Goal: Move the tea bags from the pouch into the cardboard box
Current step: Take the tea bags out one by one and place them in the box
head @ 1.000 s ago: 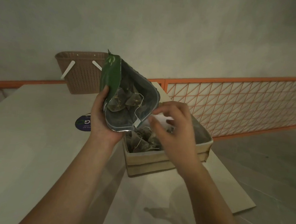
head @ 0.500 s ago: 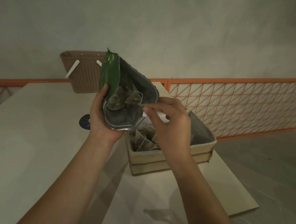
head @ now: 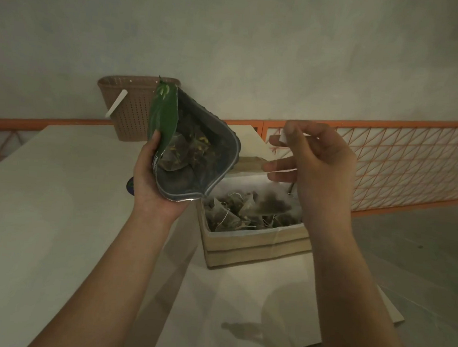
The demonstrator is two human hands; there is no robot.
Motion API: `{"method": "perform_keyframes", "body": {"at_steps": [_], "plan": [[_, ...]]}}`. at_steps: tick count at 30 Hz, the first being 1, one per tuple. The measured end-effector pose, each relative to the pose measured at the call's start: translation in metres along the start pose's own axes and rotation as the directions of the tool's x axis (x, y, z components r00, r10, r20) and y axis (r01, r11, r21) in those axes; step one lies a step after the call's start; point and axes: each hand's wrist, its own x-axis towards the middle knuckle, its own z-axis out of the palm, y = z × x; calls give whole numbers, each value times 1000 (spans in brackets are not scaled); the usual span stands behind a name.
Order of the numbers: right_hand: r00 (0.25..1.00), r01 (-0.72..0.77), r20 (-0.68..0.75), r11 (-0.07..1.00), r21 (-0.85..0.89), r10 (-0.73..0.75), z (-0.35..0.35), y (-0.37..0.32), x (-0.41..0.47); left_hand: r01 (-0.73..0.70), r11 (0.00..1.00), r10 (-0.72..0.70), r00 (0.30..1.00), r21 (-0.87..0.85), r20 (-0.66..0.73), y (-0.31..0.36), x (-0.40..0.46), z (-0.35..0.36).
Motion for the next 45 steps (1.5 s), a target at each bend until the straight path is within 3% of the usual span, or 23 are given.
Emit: {"method": "perform_keyframes", "body": {"at_steps": [8,11,13,16,21,23,25,27,29,32,37,42,45], "plan": [[988,-124,89,991,-48,128,7,29,18,-5,1000,5,1000,10,-22,3,-5,-1],[965,-172,188,983,-60,181,13,43,20,-13,1000,13,1000,20,-22,4,-6,-2],[941,-147,256,946,-288,223,13,56,20,-12,1000,13,999,25,-32,4,-6,-4],[875,40,367,709,-704,315,10,72,17,-14,999,15,999,30,-43,5,-6,-5],[744,98,459,600,-794,486,7,75,9,-23,1000,24,999,20,-43,4,-7,-2],[783,107,454,627,-772,425,8,68,10,-27,999,28,999,18,-40,5,-7,0],[902,101,371,729,-677,219,13,57,9,-25,1000,25,999,2,-40,6,-7,1],[973,126,229,856,-501,-9,20,41,1,-28,1000,27,999,-12,-32,7,-7,1],[974,171,201,926,-337,-106,28,26,-9,-30,1000,29,999,-6,-28,7,-8,3],[916,235,385,927,-293,-111,48,15,-20,-38,999,39,999,11,-27,5,-10,7],[828,455,552,691,-561,-97,87,30,-7,-47,998,49,997,43,-64,5,-14,7],[841,472,541,477,-741,9,110,41,5,-17,1000,18,998,21,-56,7,-15,8],[817,507,574,416,-755,47,113,41,5,-16,999,18,998,35,-65,10,-15,7]]}}
